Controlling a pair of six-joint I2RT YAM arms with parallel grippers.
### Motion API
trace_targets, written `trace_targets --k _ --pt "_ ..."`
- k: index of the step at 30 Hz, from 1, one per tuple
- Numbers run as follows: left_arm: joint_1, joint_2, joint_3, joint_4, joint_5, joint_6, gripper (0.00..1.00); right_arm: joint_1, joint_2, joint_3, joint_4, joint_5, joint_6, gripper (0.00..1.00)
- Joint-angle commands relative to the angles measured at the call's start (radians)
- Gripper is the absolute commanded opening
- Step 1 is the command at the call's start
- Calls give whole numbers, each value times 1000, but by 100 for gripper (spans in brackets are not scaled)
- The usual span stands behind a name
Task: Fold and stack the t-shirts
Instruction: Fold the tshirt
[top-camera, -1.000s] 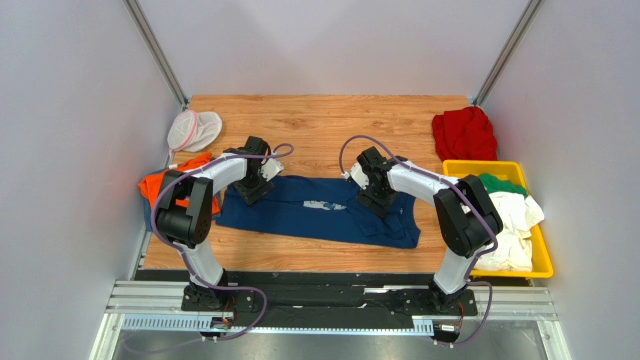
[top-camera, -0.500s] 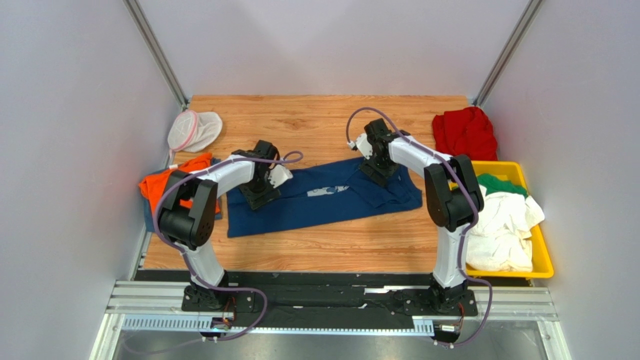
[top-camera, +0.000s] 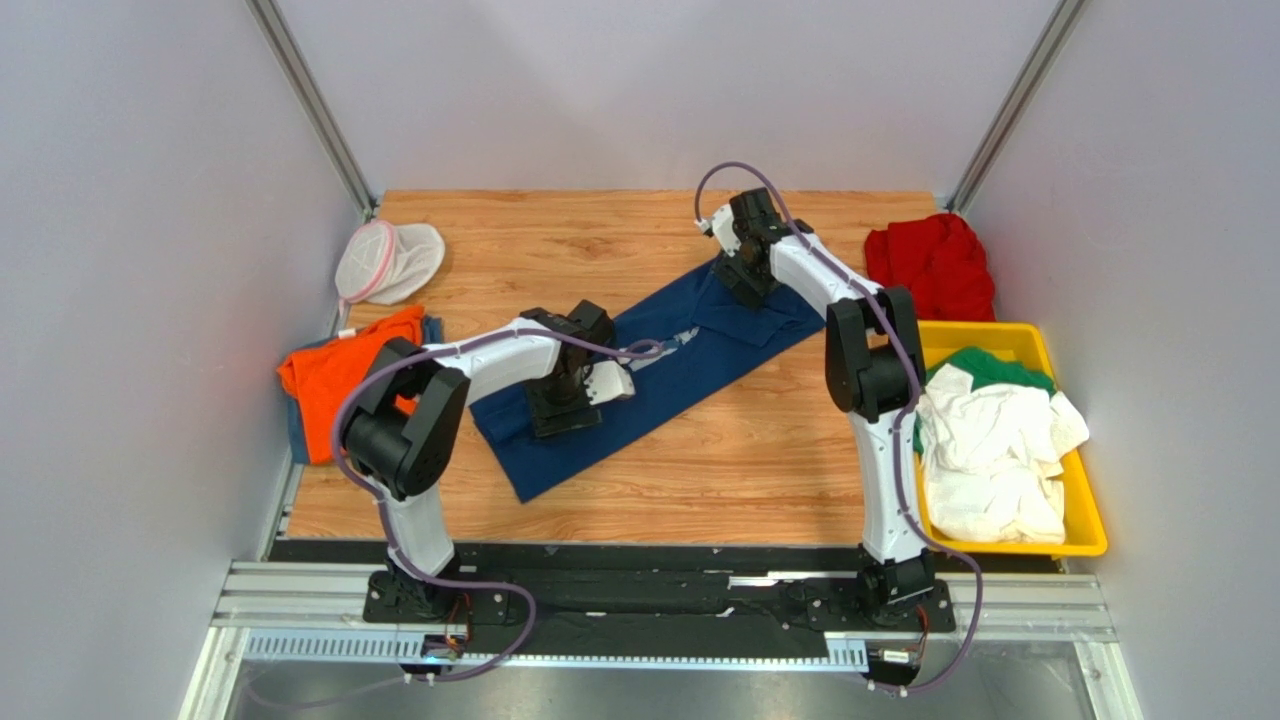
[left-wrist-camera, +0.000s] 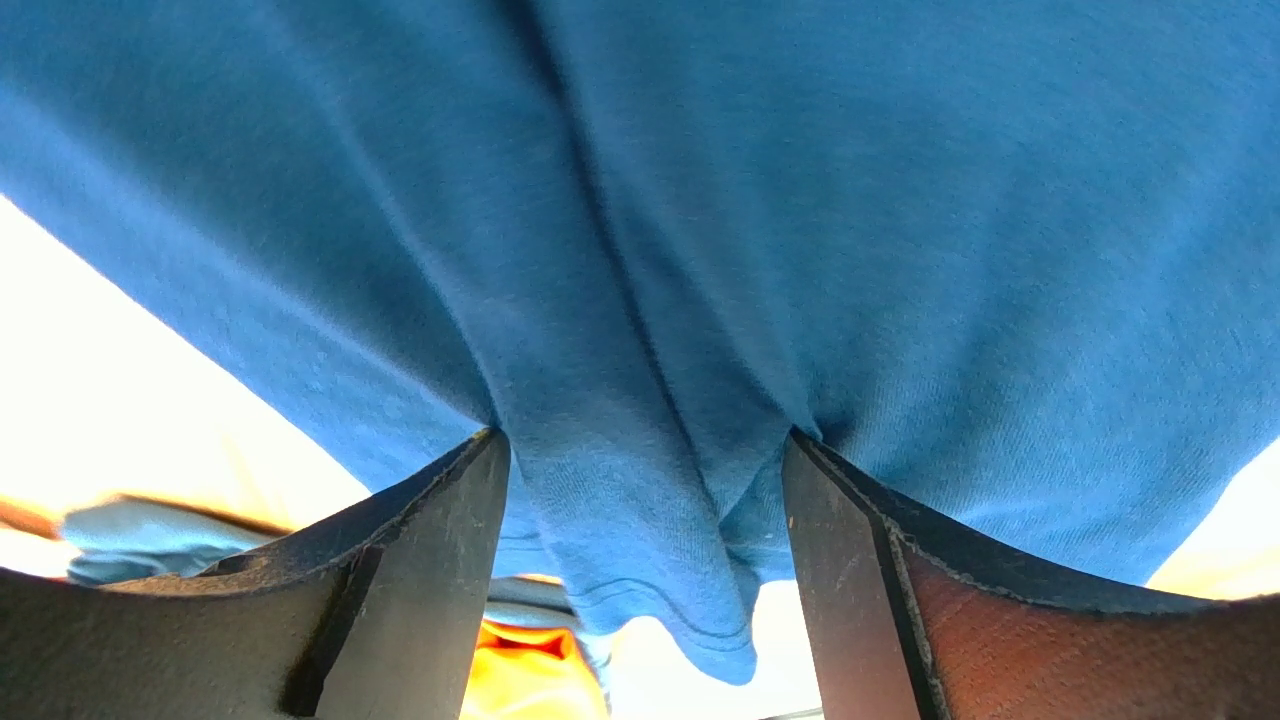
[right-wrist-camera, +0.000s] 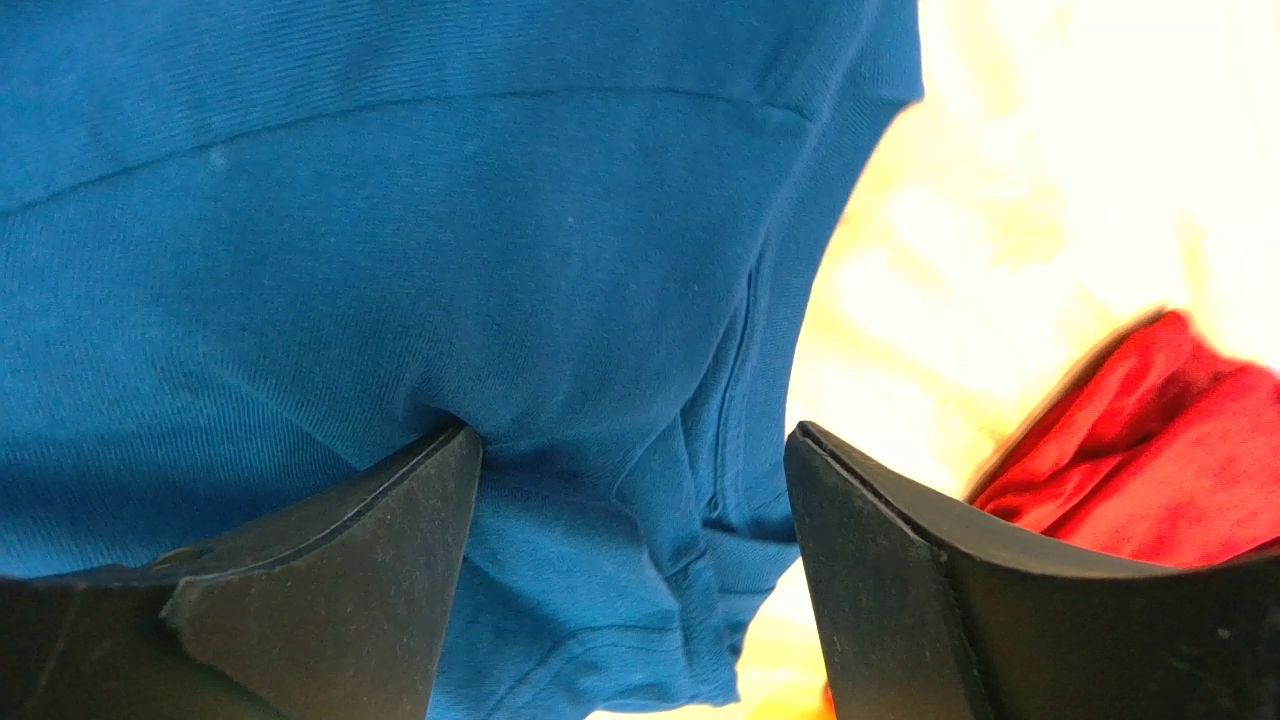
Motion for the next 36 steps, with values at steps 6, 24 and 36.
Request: trace_targets --k 6,24,36 --pt "-123 78 150 -119 61 40 76 -17 145 177 44 24 1 80" --pt "-360 229 375 -242 216 102 77 -4 221 293 133 -57 1 82" --pt "-468 327 525 -254 286 120 77 9 221 303 178 -156 -19 82"
